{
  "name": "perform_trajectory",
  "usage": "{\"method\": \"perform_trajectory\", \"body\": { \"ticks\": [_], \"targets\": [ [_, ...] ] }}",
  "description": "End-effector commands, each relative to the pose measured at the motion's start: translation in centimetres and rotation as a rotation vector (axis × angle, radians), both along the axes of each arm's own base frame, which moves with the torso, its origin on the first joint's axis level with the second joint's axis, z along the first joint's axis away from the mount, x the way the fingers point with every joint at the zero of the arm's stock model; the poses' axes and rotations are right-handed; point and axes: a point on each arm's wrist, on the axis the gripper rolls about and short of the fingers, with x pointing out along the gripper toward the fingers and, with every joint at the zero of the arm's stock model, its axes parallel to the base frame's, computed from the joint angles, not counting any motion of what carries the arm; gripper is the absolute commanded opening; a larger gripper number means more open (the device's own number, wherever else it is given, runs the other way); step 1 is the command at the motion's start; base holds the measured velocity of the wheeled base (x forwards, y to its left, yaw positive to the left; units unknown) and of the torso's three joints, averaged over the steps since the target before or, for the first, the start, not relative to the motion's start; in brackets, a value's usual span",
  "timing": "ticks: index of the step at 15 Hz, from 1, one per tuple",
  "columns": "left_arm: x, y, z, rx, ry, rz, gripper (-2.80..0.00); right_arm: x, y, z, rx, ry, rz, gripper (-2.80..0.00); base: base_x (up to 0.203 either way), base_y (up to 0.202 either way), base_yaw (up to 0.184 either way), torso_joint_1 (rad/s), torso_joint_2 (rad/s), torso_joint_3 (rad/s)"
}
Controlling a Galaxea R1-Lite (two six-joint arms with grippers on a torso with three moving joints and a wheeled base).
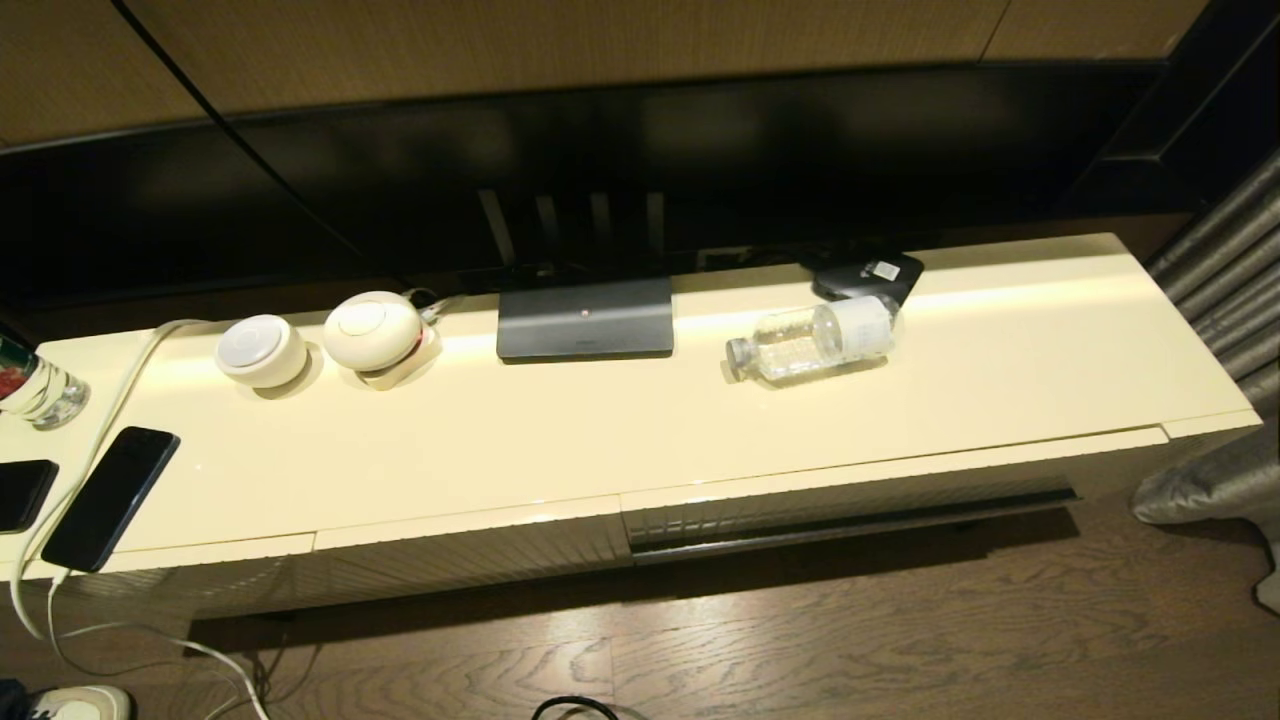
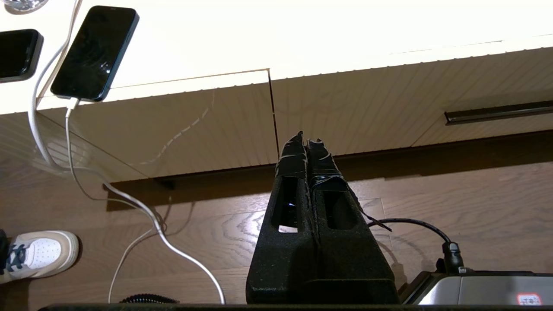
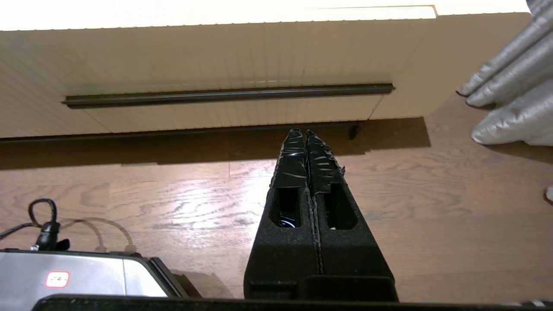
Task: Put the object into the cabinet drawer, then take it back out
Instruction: Open the drawer
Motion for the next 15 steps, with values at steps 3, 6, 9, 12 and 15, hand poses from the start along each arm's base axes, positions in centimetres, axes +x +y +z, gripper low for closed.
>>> {"method": "perform_trajectory", "body": {
  "ticks": [3,6,9,12,15],
  "targets": [
    [0.0,0.0,-0.1,0.000,0.004,0.000,-2.80,-1.2,0.0,4.2,-0.008,-0.072,-0.004,-2.80,0.000,0.000,0.000,0.000,0.00,0.000],
    [0.0,0.0,-0.1,0.000,0.004,0.000,-2.80,0.0,0.0,9.2,-0.046,0.025,0.004,-2.80,0.000,0.000,0.000,0.000,0.00,0.000],
    [0.0,0.0,-0.1,0.000,0.004,0.000,-2.80,3.0,0.0,14.3,-0.167,0.098,0.021,-2.80,0.000,0.000,0.000,0.000,0.00,0.000],
    [0.0,0.0,-0.1,0.000,0.004,0.000,-2.80,6.4,0.1,16.5,-0.509,0.177,0.073,-2.80,0.000,0.000,0.000,0.000,0.00,0.000],
    [0.0,0.0,-0.1,0.000,0.004,0.000,-2.80,9.3,0.2,16.9,-0.795,0.248,0.135,-2.80,0.000,0.000,0.000,0.000,0.00,0.000]
  ]
}}
